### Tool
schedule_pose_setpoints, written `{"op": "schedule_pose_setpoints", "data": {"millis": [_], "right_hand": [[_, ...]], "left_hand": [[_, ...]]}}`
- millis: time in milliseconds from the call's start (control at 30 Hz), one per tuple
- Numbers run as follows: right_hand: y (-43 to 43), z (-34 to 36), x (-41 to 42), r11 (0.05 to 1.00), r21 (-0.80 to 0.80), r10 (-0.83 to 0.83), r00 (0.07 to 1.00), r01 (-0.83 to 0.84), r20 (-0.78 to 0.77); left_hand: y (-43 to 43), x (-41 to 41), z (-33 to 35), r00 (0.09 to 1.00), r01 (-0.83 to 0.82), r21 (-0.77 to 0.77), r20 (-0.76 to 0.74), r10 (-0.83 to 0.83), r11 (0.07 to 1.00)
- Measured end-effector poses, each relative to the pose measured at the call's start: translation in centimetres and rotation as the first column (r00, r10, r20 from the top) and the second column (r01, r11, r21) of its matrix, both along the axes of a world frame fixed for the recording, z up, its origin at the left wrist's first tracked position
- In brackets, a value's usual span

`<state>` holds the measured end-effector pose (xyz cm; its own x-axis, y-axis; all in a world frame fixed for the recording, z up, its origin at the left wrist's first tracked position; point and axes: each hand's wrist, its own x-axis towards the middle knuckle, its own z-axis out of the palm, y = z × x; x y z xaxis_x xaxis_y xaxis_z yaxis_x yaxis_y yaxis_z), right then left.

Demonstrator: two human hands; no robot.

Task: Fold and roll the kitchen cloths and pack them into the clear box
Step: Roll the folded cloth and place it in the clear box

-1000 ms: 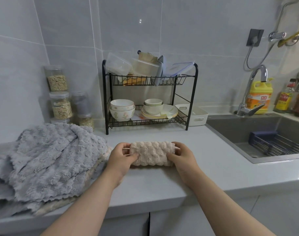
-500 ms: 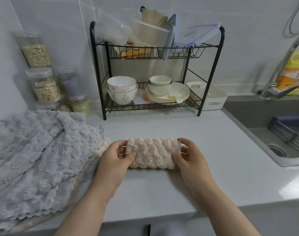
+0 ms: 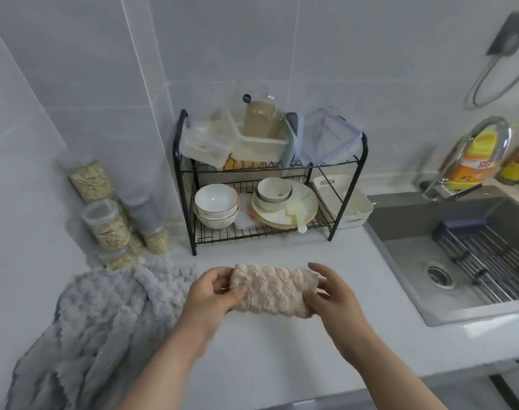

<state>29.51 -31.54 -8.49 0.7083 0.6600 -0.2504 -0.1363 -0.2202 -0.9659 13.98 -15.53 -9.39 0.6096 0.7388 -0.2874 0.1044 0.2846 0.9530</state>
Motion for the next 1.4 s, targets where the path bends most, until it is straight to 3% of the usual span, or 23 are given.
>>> {"op": "schedule_pose_setpoints", "data": {"millis": [233,567,867,1167,1400], "right_hand": [[-4.7,11.4,2.4,0.977,0.171,-0.149,0.983,0.130,0.108],[-17.6,18.4,8.8,0.850,0.325,-0.487,0.852,0.414,0.191],[-35.1,20.4,14.7,0.616,0.419,-0.772,0.617,0.667,0.153],[-50.1,22.3,16.4,0.430,0.430,-0.903,0.377,0.793,0.207],[-58.8,21.6,17.4,0.254,0.408,-0.962,0.188,0.877,0.196]], "left_hand": [[-2.5,4.4,11.3,0.971,0.143,0.110,0.175,-0.161,0.984],[-11.9,18.2,18.7,0.815,0.438,0.217,0.314,-0.488,0.872],[-28.8,31.8,21.1,0.606,0.671,0.281,0.327,-0.726,0.686],[-44.7,40.1,22.9,0.325,0.832,0.312,0.393,-0.860,0.458],[-55.2,45.1,22.1,0.159,0.919,0.275,0.396,-0.905,0.281]]}}
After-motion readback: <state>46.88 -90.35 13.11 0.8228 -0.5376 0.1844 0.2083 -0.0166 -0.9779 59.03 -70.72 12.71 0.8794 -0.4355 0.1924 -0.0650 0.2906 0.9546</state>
